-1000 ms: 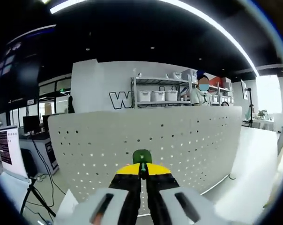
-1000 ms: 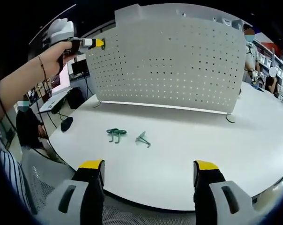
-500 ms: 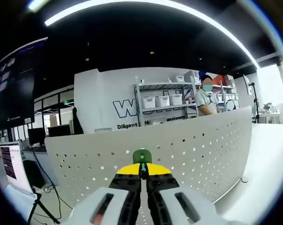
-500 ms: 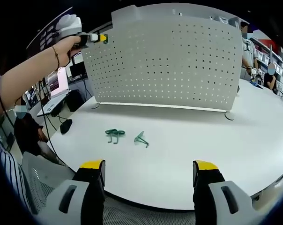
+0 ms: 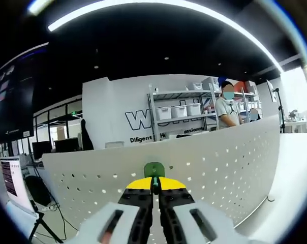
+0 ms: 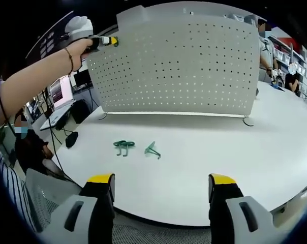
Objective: Insert the hook assembly into the mounting plate slot until the hook locks in place.
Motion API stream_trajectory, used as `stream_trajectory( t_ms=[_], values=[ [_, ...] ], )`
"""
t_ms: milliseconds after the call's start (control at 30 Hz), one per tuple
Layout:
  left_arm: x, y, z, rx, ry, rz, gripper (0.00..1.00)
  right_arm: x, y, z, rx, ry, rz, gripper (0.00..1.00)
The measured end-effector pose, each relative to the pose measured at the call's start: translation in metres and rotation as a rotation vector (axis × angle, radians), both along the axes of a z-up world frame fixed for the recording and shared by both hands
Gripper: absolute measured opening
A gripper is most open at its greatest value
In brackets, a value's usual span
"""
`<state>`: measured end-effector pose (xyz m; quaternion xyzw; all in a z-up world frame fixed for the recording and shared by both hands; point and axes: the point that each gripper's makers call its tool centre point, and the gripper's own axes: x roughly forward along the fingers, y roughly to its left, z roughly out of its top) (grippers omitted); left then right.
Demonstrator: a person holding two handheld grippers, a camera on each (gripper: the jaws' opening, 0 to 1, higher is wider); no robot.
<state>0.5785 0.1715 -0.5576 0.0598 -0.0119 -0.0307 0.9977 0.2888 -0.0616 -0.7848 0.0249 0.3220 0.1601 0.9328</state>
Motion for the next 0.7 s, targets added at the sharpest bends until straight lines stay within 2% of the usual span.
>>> stream_trajectory(
  t_ms=[300,433,533,700],
  values=[
    [0.0023,0.0045,-0.0026,-0.004,0.014,0.026,0.02,-0.0003,-0.0015,0.0003,0.006,0.000,-0.011,0.71],
    [0.0027,0.0012,-0.0032,-0.004,0.013,0.027,0.02,-0.0007,-0.0014,0.0002,0.010,0.002,-0.010,0.71],
    [0.0036,-0.0026,-0.0037,0.023,0.009,0.028,0.02,-0.0011,-0.0012,0.0001,0.013,0.002,-0.010,0.71],
    [0.0036,-0.0028,-0.0064,0.014,0.016,0.034,0.02,-0.0011,-0.0018,0.0004,0.019,0.002,-0.015,0.70]
  ],
)
